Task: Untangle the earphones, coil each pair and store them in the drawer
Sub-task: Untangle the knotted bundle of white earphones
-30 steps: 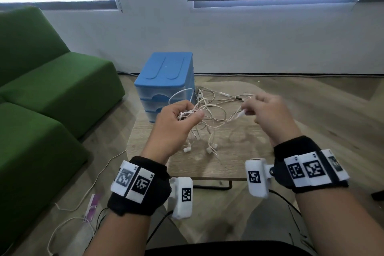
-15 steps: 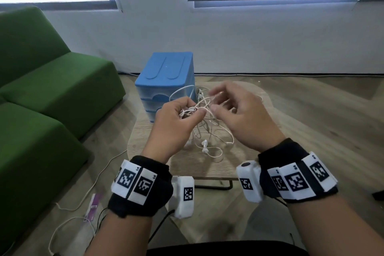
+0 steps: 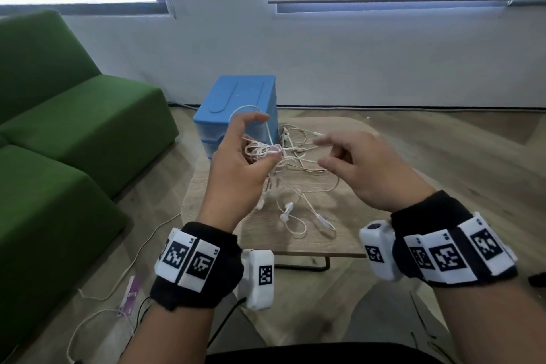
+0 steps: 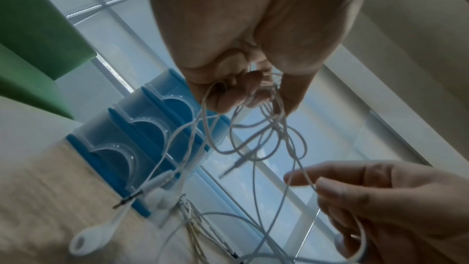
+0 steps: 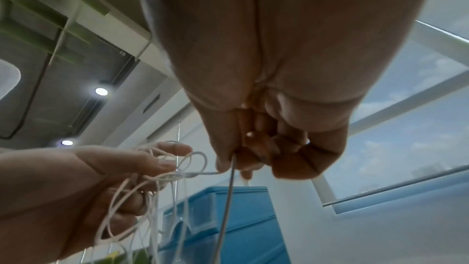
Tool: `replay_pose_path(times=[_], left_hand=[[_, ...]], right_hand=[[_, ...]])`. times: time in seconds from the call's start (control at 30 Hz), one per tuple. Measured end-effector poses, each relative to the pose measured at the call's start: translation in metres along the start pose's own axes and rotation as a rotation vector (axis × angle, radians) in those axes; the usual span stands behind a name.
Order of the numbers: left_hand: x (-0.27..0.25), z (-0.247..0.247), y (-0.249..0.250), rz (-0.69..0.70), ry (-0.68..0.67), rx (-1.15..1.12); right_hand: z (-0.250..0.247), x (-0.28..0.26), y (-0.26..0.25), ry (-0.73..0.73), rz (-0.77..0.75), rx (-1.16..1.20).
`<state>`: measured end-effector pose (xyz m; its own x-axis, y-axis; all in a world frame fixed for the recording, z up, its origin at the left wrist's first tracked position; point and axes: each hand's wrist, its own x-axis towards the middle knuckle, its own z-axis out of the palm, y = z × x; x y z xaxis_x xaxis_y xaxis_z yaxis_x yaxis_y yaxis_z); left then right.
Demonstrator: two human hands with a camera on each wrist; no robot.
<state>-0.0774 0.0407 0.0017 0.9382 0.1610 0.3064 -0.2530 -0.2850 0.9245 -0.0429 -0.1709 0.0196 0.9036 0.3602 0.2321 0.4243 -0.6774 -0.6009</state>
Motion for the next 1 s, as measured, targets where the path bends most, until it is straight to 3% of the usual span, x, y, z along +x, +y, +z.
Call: replay_pose_path(times=[0.1,0.23,0.3,0.4,0.5,0.6,0.83,1.0], left_hand=[[0.001,0.000,0.001,0.005,0.036,-0.010],[0.001,-0.002,0.001,0.014,0.094,-0.015],[0.001,-0.003,0.001,0.004,0.111,-0.023],[0.003,-0.002,0.001,-0.011,0.130,-0.022],[0.003,0.001,0.001,-0.045,0.076,0.019],[0.002,0.003,0.000,-0.094,0.005,0.078],[0.000,0.007,0.000,-0.139,-0.068,0.174],[0.001,0.005,-0.006,-0.192,-0.072,0.213]], right_hand=[[-0.004,-0.003,0.008,-0.070,0.030,-0.142],[-0.015,-0.002,0.023,0.139,0.216,-0.160],[-0.019,0.001,0.034,0.264,0.318,-0.031],[-0.021,0.003,0.041,0.407,0.375,0.357],[-0.025,0.003,0.027,0.407,0.352,0.848],[-0.036,0.002,0.012,0.328,0.235,1.224],[-0.048,0.008,0.000,0.220,0.087,1.375],[-0.054,0.012,0.004,0.391,0.106,1.457]])
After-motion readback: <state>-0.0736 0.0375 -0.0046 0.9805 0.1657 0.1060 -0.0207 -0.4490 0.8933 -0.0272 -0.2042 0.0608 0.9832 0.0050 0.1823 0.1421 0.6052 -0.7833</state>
